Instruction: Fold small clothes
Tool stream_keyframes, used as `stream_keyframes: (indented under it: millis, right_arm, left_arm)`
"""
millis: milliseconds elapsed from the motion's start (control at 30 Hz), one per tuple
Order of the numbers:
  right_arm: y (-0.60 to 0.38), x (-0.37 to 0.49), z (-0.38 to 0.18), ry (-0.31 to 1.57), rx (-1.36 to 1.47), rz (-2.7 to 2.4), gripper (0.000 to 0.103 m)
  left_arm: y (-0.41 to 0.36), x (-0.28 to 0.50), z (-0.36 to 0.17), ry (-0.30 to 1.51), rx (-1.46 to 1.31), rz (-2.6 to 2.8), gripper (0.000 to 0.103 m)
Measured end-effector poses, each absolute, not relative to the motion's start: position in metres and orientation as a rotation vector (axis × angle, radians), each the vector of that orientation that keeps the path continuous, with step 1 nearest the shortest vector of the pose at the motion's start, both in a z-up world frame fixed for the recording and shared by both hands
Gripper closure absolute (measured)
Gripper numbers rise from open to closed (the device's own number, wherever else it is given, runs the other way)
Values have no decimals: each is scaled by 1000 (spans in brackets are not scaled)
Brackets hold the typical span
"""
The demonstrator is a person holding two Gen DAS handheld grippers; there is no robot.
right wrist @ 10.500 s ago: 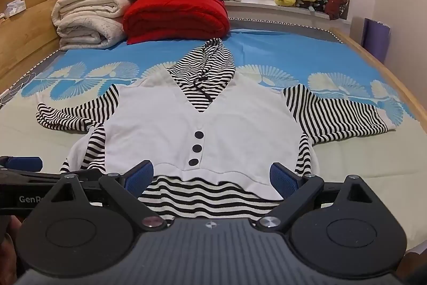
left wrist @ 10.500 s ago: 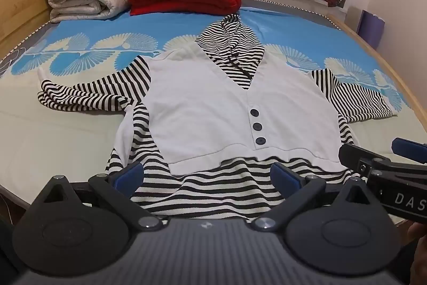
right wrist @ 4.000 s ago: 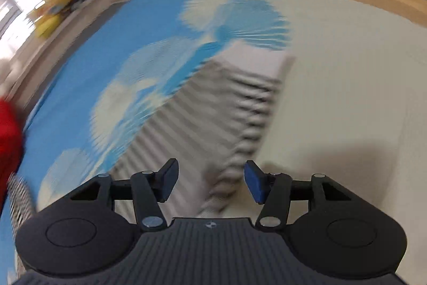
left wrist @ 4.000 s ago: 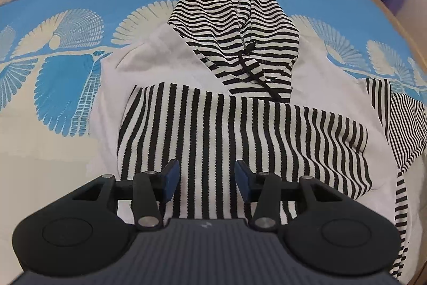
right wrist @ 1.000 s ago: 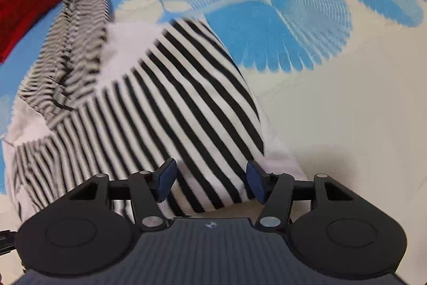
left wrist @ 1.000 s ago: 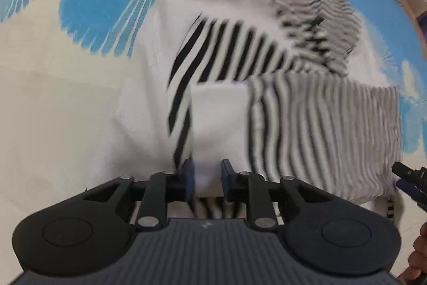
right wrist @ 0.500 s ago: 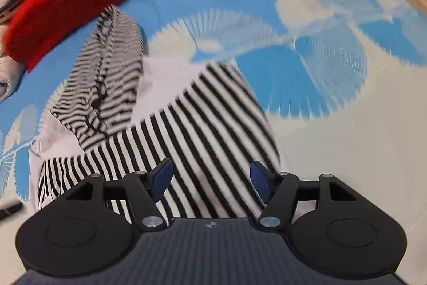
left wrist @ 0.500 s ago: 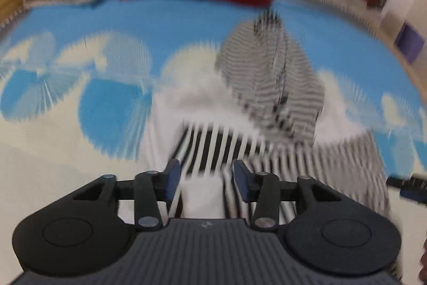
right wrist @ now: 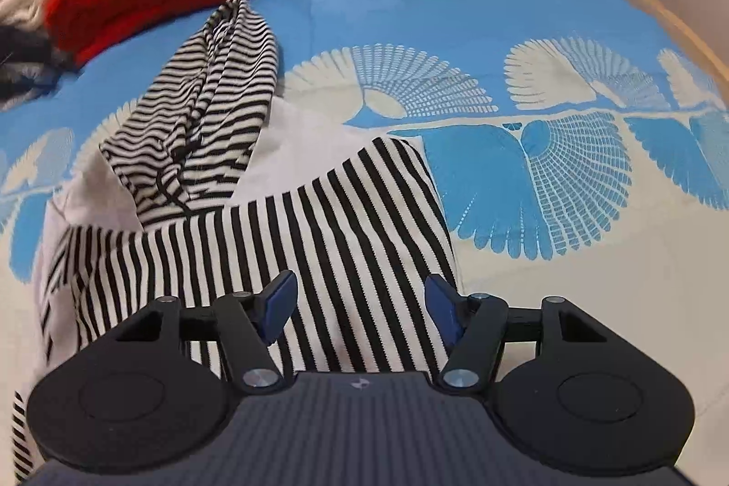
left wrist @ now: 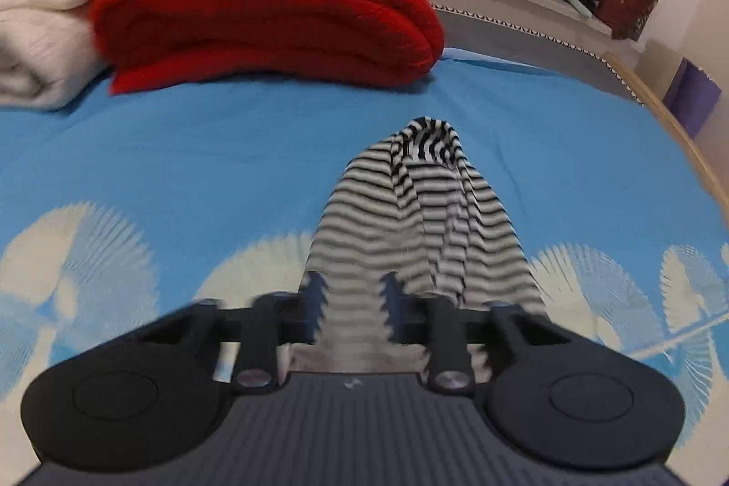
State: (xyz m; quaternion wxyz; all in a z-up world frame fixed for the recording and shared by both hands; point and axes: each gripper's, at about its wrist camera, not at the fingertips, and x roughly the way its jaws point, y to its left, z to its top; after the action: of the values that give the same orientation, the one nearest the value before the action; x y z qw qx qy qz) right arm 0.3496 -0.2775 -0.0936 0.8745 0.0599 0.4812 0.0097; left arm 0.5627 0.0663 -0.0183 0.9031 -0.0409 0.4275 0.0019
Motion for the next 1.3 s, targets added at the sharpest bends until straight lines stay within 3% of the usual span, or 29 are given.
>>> stream_keyframes:
  millis: [33, 67, 133, 267, 333, 367, 400, 633, 667, 733, 767, 1000, 1167, 1300]
  right_arm:
    - [-277, 350, -94, 1004, 125, 27, 54]
    - [-276, 351, -95, 1003, 128, 31, 72]
    - [-277, 353, -98, 1005, 130, 26, 84]
    - [-278, 359, -105, 1018, 129, 10, 84]
    - [-278, 361, -110, 1038, 130, 16, 84]
    - [-277, 362, -113, 1047, 125, 22, 84]
    - [-275, 362, -115, 1055, 119, 26, 84]
    - [-263, 371, -119, 1065, 127, 38, 83]
    - [-262, 372, -118, 1061, 121, 39, 83]
    - [-264, 373, -118, 1062, 120, 30, 83]
    - [-267, 374, -119, 1067, 131, 20, 83]
    - [-290, 373, -108, 1035, 188, -43, 83]
    - [-304, 369, -92, 983, 255, -75, 83]
    - [-315, 361, -76, 916, 331, -102, 84]
  left_arm:
    - [64, 579, -32, 884, -79, -4, 87]
    - [63, 596, -43, 880, -76, -10, 89]
    - [60, 624, -62, 876, -52, -11, 89]
    - [61, 680, -96, 875, -67, 21, 84]
    - [63, 706, -109, 874, -86, 49, 68]
    - [63, 719, -115, 879, -94, 67, 54]
    - [63, 731, -120, 882, -97, 81, 50]
    - [57, 780, -144, 939, -165, 59, 50]
    - [55, 780, -147, 954, -160, 53, 53]
    - [48, 778, -153, 980, -116, 28, 90]
    - [45, 773, -150, 969, -81, 17, 100]
    - [39, 669, -75, 788, -39, -190, 100]
    - [24, 525, -16, 706, 52, -388, 100]
    - [11, 396, -1, 750, 122, -548, 100]
